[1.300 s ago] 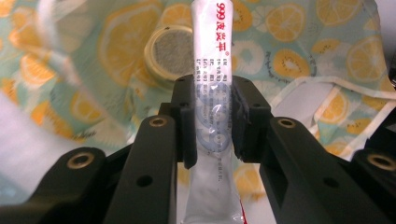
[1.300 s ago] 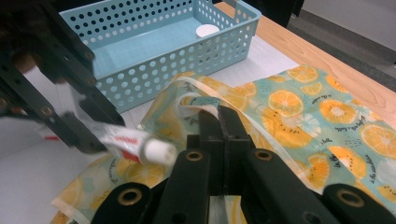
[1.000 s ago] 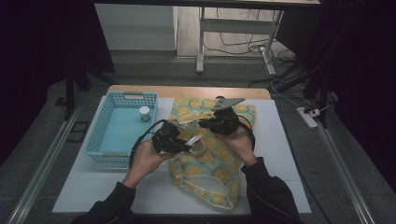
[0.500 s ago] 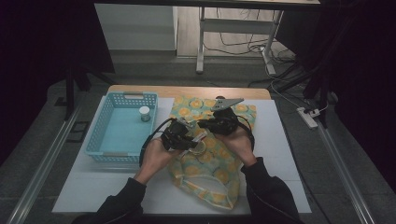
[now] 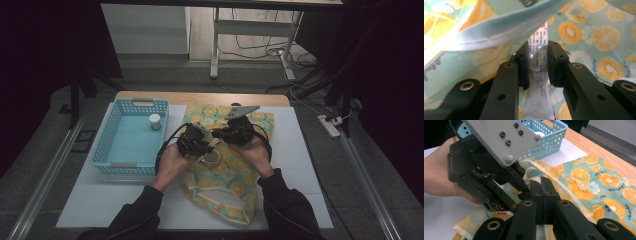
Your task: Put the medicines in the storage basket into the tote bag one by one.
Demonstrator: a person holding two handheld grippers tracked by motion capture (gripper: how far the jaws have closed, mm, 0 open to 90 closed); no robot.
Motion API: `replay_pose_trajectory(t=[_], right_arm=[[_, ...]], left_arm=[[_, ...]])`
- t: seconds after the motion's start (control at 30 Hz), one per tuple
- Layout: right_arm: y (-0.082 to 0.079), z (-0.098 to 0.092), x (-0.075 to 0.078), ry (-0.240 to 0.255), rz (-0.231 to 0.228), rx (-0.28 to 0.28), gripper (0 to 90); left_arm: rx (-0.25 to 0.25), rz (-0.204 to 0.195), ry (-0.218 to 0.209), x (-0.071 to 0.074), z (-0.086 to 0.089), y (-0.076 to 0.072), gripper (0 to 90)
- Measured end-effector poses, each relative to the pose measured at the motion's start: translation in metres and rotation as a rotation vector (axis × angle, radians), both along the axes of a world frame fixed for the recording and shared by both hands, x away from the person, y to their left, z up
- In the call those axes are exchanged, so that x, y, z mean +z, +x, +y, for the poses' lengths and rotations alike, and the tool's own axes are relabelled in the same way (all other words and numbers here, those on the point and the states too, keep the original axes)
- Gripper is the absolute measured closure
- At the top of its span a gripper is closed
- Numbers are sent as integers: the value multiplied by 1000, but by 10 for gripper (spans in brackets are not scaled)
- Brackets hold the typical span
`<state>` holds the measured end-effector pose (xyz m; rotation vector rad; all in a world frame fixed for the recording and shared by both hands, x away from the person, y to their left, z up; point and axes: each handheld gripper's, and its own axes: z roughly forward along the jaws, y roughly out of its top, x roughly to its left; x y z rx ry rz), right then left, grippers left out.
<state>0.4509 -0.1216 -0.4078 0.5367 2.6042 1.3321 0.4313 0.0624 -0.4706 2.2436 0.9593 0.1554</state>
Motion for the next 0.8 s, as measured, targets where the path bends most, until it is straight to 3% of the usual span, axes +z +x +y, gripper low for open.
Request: replay_pose_trajectory(t=[0.17,0.43,0.7,0.8], right_arm=[[0,1,-1,-2,3,-2,900],[4,0,-6,-11,12,-13,900],[5,1,-9,-16,15,-15,900],[5,2,-9,-17,14,-13,900]], left_arm=[[19,-2,5,-4,0,5,727],[35,-6,50,-13,-4,13,726],[54,-4,40,-21,-3,21,718],[53,-21,12,-18,-1,19,641]])
